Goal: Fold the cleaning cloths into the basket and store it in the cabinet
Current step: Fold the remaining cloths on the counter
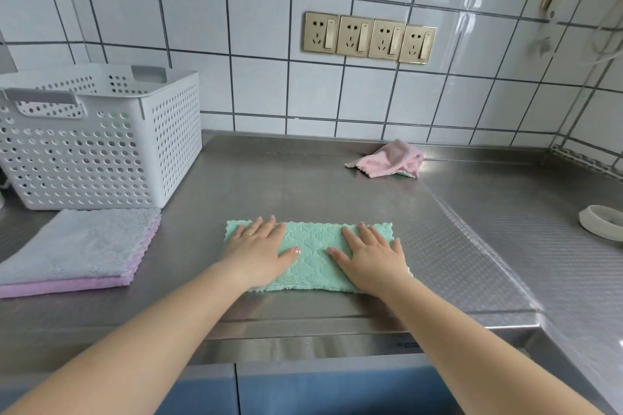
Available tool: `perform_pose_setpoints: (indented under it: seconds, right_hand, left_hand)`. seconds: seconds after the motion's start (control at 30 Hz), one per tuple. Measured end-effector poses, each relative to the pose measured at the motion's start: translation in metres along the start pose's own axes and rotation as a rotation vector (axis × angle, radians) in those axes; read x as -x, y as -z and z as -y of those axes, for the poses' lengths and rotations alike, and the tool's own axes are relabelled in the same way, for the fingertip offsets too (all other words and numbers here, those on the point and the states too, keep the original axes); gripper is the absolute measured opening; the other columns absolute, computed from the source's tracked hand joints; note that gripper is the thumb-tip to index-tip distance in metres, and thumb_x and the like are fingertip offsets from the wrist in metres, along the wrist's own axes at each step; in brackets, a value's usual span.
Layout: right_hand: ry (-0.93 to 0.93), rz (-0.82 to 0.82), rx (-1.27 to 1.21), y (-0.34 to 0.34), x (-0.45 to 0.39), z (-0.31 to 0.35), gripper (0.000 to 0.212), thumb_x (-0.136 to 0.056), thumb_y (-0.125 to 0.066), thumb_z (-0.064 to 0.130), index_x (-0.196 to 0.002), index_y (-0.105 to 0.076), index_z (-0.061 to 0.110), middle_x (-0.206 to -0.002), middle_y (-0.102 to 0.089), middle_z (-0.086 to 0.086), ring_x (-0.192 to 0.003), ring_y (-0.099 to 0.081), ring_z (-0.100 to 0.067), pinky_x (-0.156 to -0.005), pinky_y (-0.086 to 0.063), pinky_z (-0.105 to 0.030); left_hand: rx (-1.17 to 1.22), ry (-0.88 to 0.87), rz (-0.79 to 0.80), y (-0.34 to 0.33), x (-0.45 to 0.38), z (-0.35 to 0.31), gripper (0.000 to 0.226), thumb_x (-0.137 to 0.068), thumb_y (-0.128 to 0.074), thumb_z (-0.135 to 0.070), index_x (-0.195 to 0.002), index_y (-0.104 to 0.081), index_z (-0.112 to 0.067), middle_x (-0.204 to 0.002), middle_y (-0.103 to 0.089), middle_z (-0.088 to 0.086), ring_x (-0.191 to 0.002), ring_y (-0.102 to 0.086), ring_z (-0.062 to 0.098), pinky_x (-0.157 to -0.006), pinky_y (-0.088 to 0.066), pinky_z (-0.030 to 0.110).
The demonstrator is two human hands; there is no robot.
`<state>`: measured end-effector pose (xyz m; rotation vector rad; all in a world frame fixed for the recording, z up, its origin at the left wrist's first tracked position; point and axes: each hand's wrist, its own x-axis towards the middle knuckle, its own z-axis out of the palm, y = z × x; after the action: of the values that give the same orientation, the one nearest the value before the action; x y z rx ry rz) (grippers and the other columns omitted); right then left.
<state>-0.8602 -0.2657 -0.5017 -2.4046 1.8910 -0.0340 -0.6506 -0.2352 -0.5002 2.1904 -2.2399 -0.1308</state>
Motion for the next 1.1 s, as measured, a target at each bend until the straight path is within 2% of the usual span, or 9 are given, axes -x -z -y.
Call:
perform_pose_setpoints:
  seconds: [0.27, 0.37, 0.43, 0.5, 0.57, 0.67, 0.73, 0.83, 1.1]
  right_hand:
    - [-0.030, 0.034, 0.008, 0.002, 0.003, -0.017, 0.072, -0.088, -0.011, 0.071, -0.150, -0.007, 0.034, -0.159, -0.005, 0.002, -0.147, 0.001, -0.017, -0.115, -0.004, -0.056]
    - [-0.037, 0.013, -0.016, 0.002, 0.003, -0.018, 0.069, -0.090, -0.019, 0.068, -0.148, -0.018, 0.032, -0.157, -0.015, 0.001, -0.146, -0.008, -0.018, -0.114, -0.005, -0.056]
    - [-0.019, -0.103, -0.119, 0.005, 0.000, -0.018, 0.053, -0.094, -0.032, 0.055, -0.141, -0.038, 0.030, -0.149, -0.035, 0.004, -0.138, -0.029, -0.018, -0.115, -0.008, -0.052]
    - [0.079, -0.202, -0.236, 0.010, -0.005, -0.012, 0.036, -0.097, -0.040, 0.031, -0.130, -0.053, 0.028, -0.140, -0.047, 0.006, -0.127, -0.044, -0.017, -0.115, -0.016, -0.046]
    - [0.231, -0.198, -0.260, 0.014, -0.013, -0.001, 0.040, -0.094, -0.040, 0.011, -0.125, -0.059, 0.027, -0.137, -0.050, 0.007, -0.125, -0.047, -0.015, -0.113, -0.021, -0.039]
    - [0.353, -0.137, -0.200, 0.016, -0.023, 0.015, 0.053, -0.090, -0.037, -0.001, -0.127, -0.058, 0.030, -0.140, -0.047, 0.008, -0.126, -0.045, -0.014, -0.110, -0.021, -0.031]
    - [0.374, -0.068, -0.164, 0.015, -0.028, 0.021, 0.060, -0.087, -0.034, -0.004, -0.129, -0.055, 0.033, -0.142, -0.044, 0.009, -0.128, -0.043, -0.016, -0.108, -0.022, -0.028]
    - [0.362, 0.002, -0.148, 0.015, -0.032, 0.019, 0.064, -0.085, -0.031, -0.004, -0.129, -0.054, 0.037, -0.141, -0.044, 0.012, -0.127, -0.044, -0.017, -0.107, -0.028, -0.031]
    - [0.407, -0.043, 0.058, 0.024, -0.014, -0.007, 0.061, -0.088, -0.035, 0.002, -0.127, -0.051, 0.047, -0.122, -0.049, 0.008, -0.113, -0.050, -0.017, -0.098, -0.032, -0.033]
  left_hand:
    - [0.007, 0.043, 0.022, 0.004, 0.006, 0.015, 0.069, -0.094, -0.014, -0.060, -0.152, -0.004, -0.023, -0.160, 0.005, -0.002, -0.147, 0.005, 0.016, -0.116, 0.008, 0.050]
    - [0.048, -0.032, -0.116, 0.004, 0.014, 0.012, 0.060, -0.097, -0.028, -0.051, -0.149, -0.021, -0.023, -0.159, -0.012, -0.003, -0.146, -0.006, 0.015, -0.116, 0.006, 0.049]
    - [0.123, -0.161, -0.247, 0.007, 0.026, 0.005, 0.051, -0.097, -0.041, -0.040, -0.144, -0.034, -0.025, -0.150, -0.034, -0.007, -0.141, -0.025, 0.012, -0.118, -0.001, 0.042]
    - [0.180, -0.328, -0.298, 0.012, 0.041, -0.010, 0.044, -0.095, -0.047, -0.035, -0.138, -0.044, -0.027, -0.134, -0.052, -0.011, -0.128, -0.043, 0.011, -0.115, -0.016, 0.031]
    - [0.148, -0.462, -0.313, 0.012, 0.050, -0.025, 0.037, -0.093, -0.050, -0.035, -0.130, -0.054, -0.028, -0.122, -0.060, -0.009, -0.116, -0.050, 0.015, -0.106, -0.027, 0.026]
    - [-0.010, -0.588, -0.373, 0.008, 0.052, -0.039, 0.028, -0.085, -0.058, -0.035, -0.110, -0.067, -0.028, -0.100, -0.067, -0.005, -0.097, -0.060, 0.020, -0.100, -0.039, 0.032]
    - [-0.047, -0.592, -0.411, 0.003, 0.050, -0.040, 0.018, -0.074, -0.063, -0.033, -0.089, -0.072, -0.030, -0.080, -0.066, -0.009, -0.076, -0.064, 0.017, -0.086, -0.051, 0.030]
    - [-0.073, -0.560, -0.429, -0.001, 0.047, -0.037, 0.008, -0.066, -0.068, -0.029, -0.073, -0.071, -0.031, -0.067, -0.060, -0.011, -0.063, -0.060, 0.013, -0.074, -0.053, 0.026]
    - [-0.052, -0.524, -0.453, 0.003, 0.063, 0.000, 0.009, -0.061, -0.064, -0.026, -0.067, -0.065, -0.033, -0.067, -0.061, -0.016, -0.062, -0.061, 0.006, -0.081, -0.051, 0.026]
